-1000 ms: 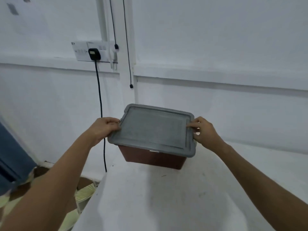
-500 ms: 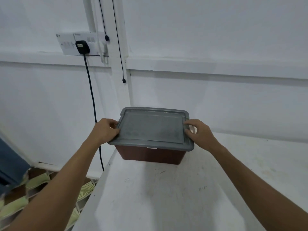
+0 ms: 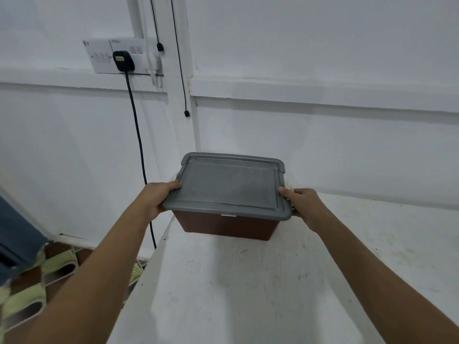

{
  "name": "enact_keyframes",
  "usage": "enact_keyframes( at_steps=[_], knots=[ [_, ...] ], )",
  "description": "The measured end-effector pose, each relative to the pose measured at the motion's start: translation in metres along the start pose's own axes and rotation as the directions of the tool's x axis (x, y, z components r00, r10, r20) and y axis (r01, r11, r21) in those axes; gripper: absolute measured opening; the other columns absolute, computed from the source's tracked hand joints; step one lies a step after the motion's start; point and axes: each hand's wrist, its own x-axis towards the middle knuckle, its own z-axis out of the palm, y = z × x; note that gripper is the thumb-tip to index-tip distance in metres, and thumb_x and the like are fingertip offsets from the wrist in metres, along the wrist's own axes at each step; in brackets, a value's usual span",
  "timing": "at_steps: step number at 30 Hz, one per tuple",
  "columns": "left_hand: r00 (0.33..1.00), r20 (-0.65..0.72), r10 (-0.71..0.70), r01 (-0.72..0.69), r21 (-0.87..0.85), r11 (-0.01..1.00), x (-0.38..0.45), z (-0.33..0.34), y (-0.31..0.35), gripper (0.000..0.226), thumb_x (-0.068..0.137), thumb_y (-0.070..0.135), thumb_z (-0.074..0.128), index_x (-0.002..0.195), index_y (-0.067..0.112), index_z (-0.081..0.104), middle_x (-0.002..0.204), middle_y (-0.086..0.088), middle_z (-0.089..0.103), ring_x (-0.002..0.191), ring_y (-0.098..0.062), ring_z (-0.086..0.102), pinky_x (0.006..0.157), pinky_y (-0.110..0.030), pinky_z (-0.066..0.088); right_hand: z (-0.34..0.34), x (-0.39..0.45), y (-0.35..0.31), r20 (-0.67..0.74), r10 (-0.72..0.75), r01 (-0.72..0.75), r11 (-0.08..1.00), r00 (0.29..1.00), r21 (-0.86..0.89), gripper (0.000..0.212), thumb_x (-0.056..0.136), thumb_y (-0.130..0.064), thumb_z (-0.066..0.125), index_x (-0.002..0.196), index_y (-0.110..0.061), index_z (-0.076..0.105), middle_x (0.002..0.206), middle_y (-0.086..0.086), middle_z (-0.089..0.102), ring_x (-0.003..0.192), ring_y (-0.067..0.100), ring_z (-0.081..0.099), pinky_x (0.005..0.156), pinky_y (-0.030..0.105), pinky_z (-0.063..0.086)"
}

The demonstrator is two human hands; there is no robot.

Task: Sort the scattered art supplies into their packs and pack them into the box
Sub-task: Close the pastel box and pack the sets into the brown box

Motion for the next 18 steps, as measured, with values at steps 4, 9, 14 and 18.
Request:
enact_keyframes(
  at_steps=[4,9,14,18],
  knots=[
    [0.994,-0.042,0.101,-0.098,0.082,0.992,-0.002,0.002,0.0,0.035,0.077,0.025,0.079,0.101,0.002,0.069,0.095,-0.011,0.07,0.078,-0.023,0.066,0.064,-0.031,0.054,0.008,-0.002,-0.002,-0.12,-0.07,0.059,0.993,0.99,-0.098,0.034,0.087,-0.027,0.067,0.098,0.005,0.068,0.094,0.019,0.069,0.085,0.03,0.067,0.077,0.043,0.058],
    [0.94,-0.14,0.311,-0.257,0.307,0.916,-0.002,0.007,0.003,0.03,0.076,0.023,0.077,0.102,0.007,0.074,0.098,-0.009,0.072,0.087,-0.024,0.067,0.082,-0.038,0.055,0.017,-0.004,-0.005,-0.217,-0.264,0.162,0.904,0.94,-0.395,0.033,0.089,-0.025,0.061,0.088,0.007,0.068,0.081,0.023,0.067,0.068,0.028,0.06,0.067,0.039,0.054],
    [0.829,-0.069,0.554,-0.357,0.697,0.621,-0.012,0.021,0.004,0.034,0.093,0.021,0.057,0.121,0.004,0.065,0.12,-0.014,0.066,0.115,-0.03,0.058,0.097,-0.031,0.042,0.022,-0.01,-0.006,-0.167,-0.419,0.255,0.774,0.893,-0.579,0.036,0.092,-0.018,0.054,0.062,0.001,0.049,0.056,0.01,0.045,0.047,0.014,0.039,0.046,0.012,0.031],
    [0.785,0.018,0.619,-0.403,0.774,0.488,-0.014,0.02,0.001,0.03,0.095,0.022,0.046,0.079,0.003,0.063,0.076,-0.018,0.057,0.078,-0.036,0.06,0.069,-0.034,0.047,0.02,-0.015,-0.006,-0.112,-0.479,0.344,0.756,0.871,-0.556,0.035,0.094,-0.018,0.05,0.065,-0.004,0.039,0.058,0.006,0.034,0.048,0.013,0.031,0.043,0.011,0.031]
  ],
)
